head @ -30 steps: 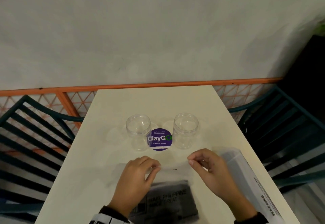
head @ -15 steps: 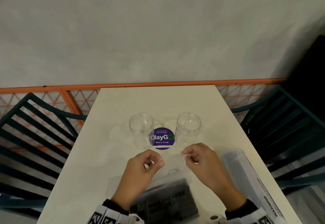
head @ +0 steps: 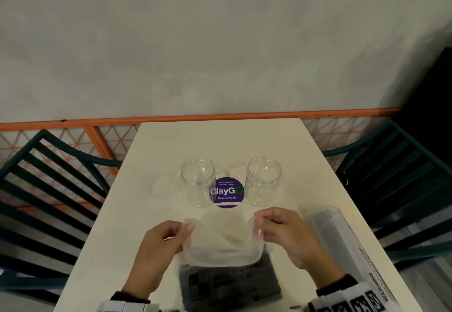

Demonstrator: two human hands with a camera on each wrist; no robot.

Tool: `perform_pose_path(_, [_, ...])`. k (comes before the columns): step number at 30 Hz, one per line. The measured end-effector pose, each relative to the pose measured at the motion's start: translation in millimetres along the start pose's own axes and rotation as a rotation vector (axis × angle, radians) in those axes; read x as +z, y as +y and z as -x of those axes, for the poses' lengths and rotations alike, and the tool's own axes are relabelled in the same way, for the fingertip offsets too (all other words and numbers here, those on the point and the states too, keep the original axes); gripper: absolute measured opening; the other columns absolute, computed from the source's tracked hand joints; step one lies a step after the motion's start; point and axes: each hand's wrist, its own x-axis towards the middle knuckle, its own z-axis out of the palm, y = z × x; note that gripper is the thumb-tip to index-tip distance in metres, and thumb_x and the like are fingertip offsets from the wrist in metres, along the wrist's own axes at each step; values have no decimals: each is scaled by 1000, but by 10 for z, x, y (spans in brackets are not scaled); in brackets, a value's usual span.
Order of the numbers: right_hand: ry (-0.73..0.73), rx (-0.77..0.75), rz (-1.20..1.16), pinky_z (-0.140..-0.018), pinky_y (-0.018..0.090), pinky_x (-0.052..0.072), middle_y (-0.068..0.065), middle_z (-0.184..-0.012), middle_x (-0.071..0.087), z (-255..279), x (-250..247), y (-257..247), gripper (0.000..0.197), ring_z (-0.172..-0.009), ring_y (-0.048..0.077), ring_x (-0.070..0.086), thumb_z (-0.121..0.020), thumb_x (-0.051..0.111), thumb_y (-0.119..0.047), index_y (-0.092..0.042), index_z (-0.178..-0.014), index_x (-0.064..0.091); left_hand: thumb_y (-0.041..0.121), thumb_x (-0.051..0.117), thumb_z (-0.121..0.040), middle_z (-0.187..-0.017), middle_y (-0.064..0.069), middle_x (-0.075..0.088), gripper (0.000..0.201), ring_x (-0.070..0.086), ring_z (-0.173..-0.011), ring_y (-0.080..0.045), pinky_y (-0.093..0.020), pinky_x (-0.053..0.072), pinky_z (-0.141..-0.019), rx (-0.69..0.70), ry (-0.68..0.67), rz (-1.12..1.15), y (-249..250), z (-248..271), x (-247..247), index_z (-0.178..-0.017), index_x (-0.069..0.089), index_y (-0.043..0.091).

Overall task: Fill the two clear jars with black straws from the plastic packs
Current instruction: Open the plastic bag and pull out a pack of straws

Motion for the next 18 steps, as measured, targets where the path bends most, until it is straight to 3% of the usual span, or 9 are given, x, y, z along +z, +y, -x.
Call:
perform_pose_path(2, [-54, 54, -10, -67, 29, 55, 8, -82, 71, -8, 65, 16, 12, -74, 20, 67, -88, 57, -1, -6, -92, 67, 15, 58, -86, -74, -10, 73, 21, 67, -72, -20, -24, 56, -64, -65, -98, 210, 16, -10, 50, -75, 71, 1])
perform_pose_path(4, [-70, 137, -120, -66, 31, 55, 10, -76, 69, -53, 54, 7, 13, -68, 21, 67, -89, 51, 2, -4, -96, 61, 11, 51, -89, -71, -10, 72, 26, 69, -66, -17, -20, 56, -57, -134, -175, 374, 28, -16, 48, -74, 68, -1])
perform_pose_path(8, [-135, 339, -544, -46, 26, 51, 10, -52, 56, -161, -137, -45, 19, -41, 19, 55, -81, 35, 9, -7, -84, 46, 18, 53, -81, -70, -6, 65, 21, 62, -57, -14, -23, 55, -54, -287, -289, 601, 12, -66, -97, -73, 65, 3])
perform_pose_path(11, [-136, 412, -729, -48, 34, 56, 16, -63, 61, -209, -217, -22, 20, -53, 27, 61, -76, 31, 8, -4, -75, 47, 16, 59, -70, -74, -7, 52, 13, 50, -59, -19, -31, 44, -58, -383, -383, 637, -18, -83, -116, -75, 54, 6])
perform_pose_path(13, [-178, 399, -748, -63, 40, 57, 19, -81, 62, -230, -183, 32, 20, -73, 31, 61, -70, 38, 8, -5, -83, 48, 14, 59, -63, -68, -9, 55, 13, 53, -56, -22, -34, 42, -60, -410, -387, 661, -7, -66, -42, -71, 55, 6])
perform_pose_path(15, [-218, 341, -726, -70, 39, 51, 17, -86, 58, -246, -156, 85, 33, -78, 29, 55, -62, 48, 7, -8, -91, 46, 13, 51, -67, -62, -11, 64, 18, 62, -51, -24, -30, 52, -54, -428, -353, 718, 51, -23, 58, -68, 64, 2])
perform_pose_path(16, [-236, 282, -676, -70, 38, 46, 14, -81, 56, -229, -143, 91, 29, -76, 26, 52, -65, 49, 6, -8, -90, 46, 13, 47, -70, -59, -11, 66, 24, 64, -49, -22, -27, 54, -49, -414, -338, 747, 67, -24, 86, -67, 67, 1])
perform_pose_path(18, [-271, 141, -490, -73, 36, 45, 10, -77, 53, -148, -103, 68, 1, -74, 22, 53, -85, 48, -5, -6, -85, 49, 16, 43, -80, -61, -9, 69, 27, 66, -52, -18, -23, 54, -46, -343, -323, 737, 50, -57, 107, -76, 67, 3])
